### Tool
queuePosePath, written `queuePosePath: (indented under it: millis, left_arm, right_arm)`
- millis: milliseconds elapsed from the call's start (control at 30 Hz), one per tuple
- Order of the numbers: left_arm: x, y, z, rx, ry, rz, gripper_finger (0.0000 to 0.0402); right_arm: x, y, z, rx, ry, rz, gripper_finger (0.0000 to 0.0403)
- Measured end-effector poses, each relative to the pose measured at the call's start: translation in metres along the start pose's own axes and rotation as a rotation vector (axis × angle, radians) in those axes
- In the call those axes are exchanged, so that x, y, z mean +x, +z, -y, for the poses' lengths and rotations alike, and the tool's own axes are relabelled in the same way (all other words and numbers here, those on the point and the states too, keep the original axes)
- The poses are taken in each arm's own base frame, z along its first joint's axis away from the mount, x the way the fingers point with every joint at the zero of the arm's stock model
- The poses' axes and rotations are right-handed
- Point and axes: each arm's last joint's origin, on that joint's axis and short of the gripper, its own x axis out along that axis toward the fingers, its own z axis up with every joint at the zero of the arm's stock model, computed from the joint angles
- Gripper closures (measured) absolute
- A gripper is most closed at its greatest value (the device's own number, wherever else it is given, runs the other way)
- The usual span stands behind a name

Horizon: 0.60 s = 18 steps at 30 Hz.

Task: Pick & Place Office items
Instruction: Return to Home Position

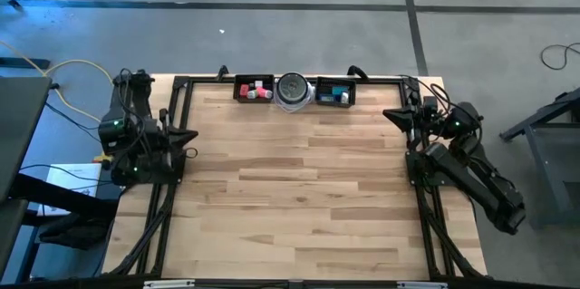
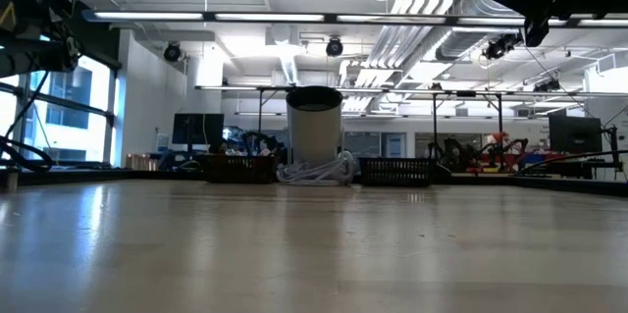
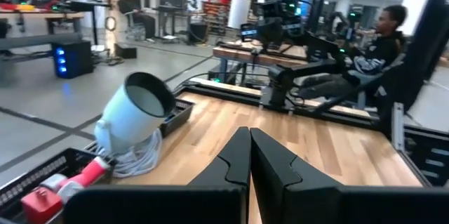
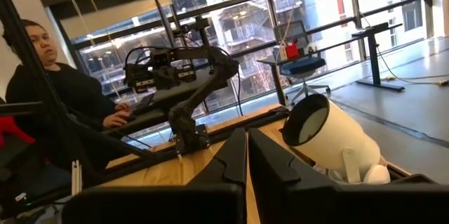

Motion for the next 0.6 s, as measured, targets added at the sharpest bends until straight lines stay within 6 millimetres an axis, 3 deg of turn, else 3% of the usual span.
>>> queuePosePath:
  millis: [333, 600]
  left_arm:
    - [-0.002, 0.004, 0.005, 0.026, -0.094, -0.017, 0.0401]
    - [0.002, 0.013, 0.004, -0.013, 0.096, 0.020, 0.0401]
  right_arm:
    - [0.000, -0.002, 0.001, 0.003, -0.004, -0.019, 0.0401]
    - [0.000, -0.002, 0.001, 0.006, 0.002, -0.024, 0.0401]
